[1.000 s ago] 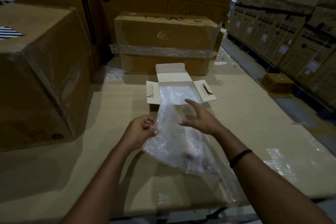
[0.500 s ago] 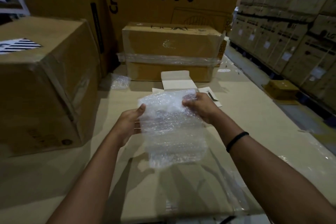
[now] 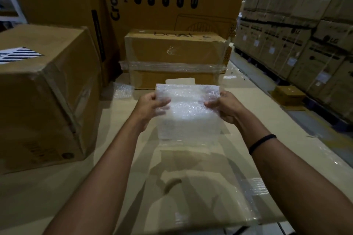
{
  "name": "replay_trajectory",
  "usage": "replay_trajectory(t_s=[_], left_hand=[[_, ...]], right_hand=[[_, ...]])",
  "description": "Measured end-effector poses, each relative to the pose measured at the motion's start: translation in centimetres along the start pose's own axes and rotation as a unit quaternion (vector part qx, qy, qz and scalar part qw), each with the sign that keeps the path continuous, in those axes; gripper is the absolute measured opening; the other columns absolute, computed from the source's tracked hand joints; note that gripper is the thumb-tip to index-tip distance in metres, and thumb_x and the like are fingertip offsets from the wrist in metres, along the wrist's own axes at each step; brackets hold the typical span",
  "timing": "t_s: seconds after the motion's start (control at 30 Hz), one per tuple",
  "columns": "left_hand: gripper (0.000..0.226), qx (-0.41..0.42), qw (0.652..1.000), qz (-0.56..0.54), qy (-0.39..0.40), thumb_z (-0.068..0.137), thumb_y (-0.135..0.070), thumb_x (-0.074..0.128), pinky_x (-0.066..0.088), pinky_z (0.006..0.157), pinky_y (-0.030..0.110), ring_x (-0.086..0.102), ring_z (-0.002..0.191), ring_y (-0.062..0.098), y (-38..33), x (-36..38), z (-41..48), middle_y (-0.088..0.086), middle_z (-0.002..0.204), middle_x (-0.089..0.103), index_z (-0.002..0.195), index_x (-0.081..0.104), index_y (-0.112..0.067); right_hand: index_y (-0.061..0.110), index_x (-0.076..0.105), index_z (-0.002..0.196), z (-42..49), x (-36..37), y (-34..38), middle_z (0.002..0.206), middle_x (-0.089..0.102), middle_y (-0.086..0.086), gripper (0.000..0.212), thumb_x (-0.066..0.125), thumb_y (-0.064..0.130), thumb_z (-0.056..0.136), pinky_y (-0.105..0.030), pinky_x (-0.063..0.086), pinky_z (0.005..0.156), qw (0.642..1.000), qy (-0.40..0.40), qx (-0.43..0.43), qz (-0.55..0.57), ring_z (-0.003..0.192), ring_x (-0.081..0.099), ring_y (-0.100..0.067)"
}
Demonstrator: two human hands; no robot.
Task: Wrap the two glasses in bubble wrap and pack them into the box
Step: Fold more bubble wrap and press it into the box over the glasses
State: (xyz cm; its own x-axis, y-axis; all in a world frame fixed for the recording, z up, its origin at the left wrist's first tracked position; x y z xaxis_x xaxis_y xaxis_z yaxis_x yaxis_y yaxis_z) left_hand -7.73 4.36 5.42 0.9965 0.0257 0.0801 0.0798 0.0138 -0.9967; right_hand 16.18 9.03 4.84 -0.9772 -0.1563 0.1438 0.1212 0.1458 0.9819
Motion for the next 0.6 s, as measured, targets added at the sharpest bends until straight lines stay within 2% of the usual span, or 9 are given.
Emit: replay_trajectory(t_s=[0.07, 0.13, 0.2, 0.27, 0.3, 0.37, 0.47, 0.53, 0.6], left_hand=[[0.026, -0.001, 0.999, 0.032, -0.042, 0.084, -0.023, 0.072, 0.056, 0.063, 0.028, 0.069, 0.067, 0.015, -0.1, -0.1, 0.1, 0.007, 0.093, 0.071, 0.101, 0.065, -0.004], [0.015, 0.021, 0.995, 0.033, -0.093, 0.091, -0.015, 0.067, 0.056, 0.058, 0.025, 0.067, 0.058, 0.01, -0.7, -0.4, 0.3, 0.005, 0.083, 0.069, 0.097, 0.066, -0.001], [0.006, 0.035, 0.995, 0.02, -0.092, 0.092, -0.006, 0.064, 0.058, 0.063, 0.025, 0.069, 0.064, 0.012, -1.0, -0.1, 0.6, 0.006, 0.083, 0.067, 0.095, 0.066, -0.001], [0.011, 0.043, 0.996, 0.008, -0.08, 0.089, 0.0, 0.064, 0.06, 0.07, 0.029, 0.07, 0.075, 0.019, -1.2, 0.5, 0.8, 0.009, 0.087, 0.069, 0.1, 0.067, 0.0], [0.016, 0.043, 0.996, -0.001, -0.077, 0.087, 0.003, 0.065, 0.059, 0.073, 0.03, 0.07, 0.079, 0.022, -1.2, 0.6, 0.9, 0.01, 0.088, 0.069, 0.103, 0.066, 0.001], [0.024, 0.038, 0.997, -0.01, -0.062, 0.085, 0.005, 0.066, 0.058, 0.075, 0.03, 0.07, 0.084, 0.023, -1.2, 1.0, 1.3, 0.01, 0.093, 0.071, 0.107, 0.066, -0.002], [0.029, 0.016, 1.0, -0.007, -0.02, 0.084, -0.006, 0.07, 0.057, 0.074, 0.033, 0.072, 0.087, 0.024, -0.7, 1.7, 1.8, 0.008, 0.101, 0.072, 0.112, 0.064, -0.012], [0.024, 0.022, 0.998, 0.023, -0.049, 0.085, -0.011, 0.071, 0.058, 0.068, 0.031, 0.072, 0.078, 0.021, -0.6, 1.5, 2.4, 0.008, 0.096, 0.073, 0.109, 0.066, -0.009], [0.016, 0.042, 0.994, 0.036, -0.094, 0.087, -0.007, 0.069, 0.058, 0.062, 0.026, 0.071, 0.067, 0.015, -0.9, 1.4, 2.9, 0.009, 0.085, 0.072, 0.102, 0.067, -0.003]], right_hand=[[-0.005, 0.056, 0.124, -0.3, 0.2, 0.3, 0.115, 0.067, -0.023, 0.048, 0.054, -0.026, 0.08, -0.031, 0.059, 0.08, 1.0, -0.002, -0.007, -0.003, 0.104, 0.068, -0.033], [-0.005, 0.055, 0.126, -0.4, 0.0, 0.5, 0.115, 0.066, -0.024, 0.051, 0.058, -0.024, 0.079, -0.036, 0.059, 0.083, 1.0, 0.006, -0.016, 0.004, 0.1, 0.068, -0.034], [0.0, 0.058, 0.126, -0.6, -0.1, 0.6, 0.114, 0.067, -0.023, 0.044, 0.065, -0.01, 0.084, -0.043, 0.059, 0.083, 1.0, 0.027, -0.009, -0.005, 0.098, 0.068, -0.037], [0.003, 0.063, 0.12, -0.9, -0.6, 0.6, 0.107, 0.07, -0.02, 0.031, 0.067, 0.009, 0.09, -0.042, 0.059, 0.076, 0.998, 0.018, -0.002, -0.061, 0.091, 0.071, -0.034], [0.003, 0.064, 0.115, -0.9, -1.0, 0.7, 0.103, 0.071, -0.019, 0.026, 0.066, 0.012, 0.091, -0.041, 0.059, 0.073, 0.996, -0.001, -0.008, -0.088, 0.086, 0.072, -0.032], [0.0, 0.066, 0.108, -0.6, -1.9, 1.1, 0.095, 0.072, -0.018, 0.019, 0.065, 0.007, 0.091, -0.037, 0.059, 0.068, 0.993, -0.039, -0.034, -0.109, 0.077, 0.072, -0.027], [0.0, 0.067, 0.105, 0.0, -2.6, 1.5, 0.091, 0.073, -0.015, 0.017, 0.066, 0.0, 0.088, -0.032, 0.058, 0.063, 0.991, -0.052, -0.053, -0.108, 0.072, 0.072, -0.022], [0.0, 0.066, 0.108, 0.9, -2.8, 1.3, 0.093, 0.073, -0.017, 0.023, 0.067, -0.003, 0.086, -0.032, 0.057, 0.064, 0.994, -0.033, -0.042, -0.094, 0.075, 0.073, -0.024], [-0.002, 0.065, 0.113, 1.7, -2.8, 1.1, 0.098, 0.072, -0.021, 0.03, 0.068, -0.007, 0.083, -0.034, 0.058, 0.069, 0.997, 0.001, -0.029, -0.077, 0.08, 0.072, -0.026]])
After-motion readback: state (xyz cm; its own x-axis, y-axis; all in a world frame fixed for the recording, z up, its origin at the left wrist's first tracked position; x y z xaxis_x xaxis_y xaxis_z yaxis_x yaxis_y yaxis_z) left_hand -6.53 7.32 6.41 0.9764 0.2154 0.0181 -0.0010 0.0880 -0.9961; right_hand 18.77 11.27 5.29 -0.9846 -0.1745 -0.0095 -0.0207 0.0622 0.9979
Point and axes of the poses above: each hand's wrist, its own z-axis towards the middle knuckle, its own x-axis out of the palm, y = z × x, the point moved 9 cm from there along z, towards the middle knuckle
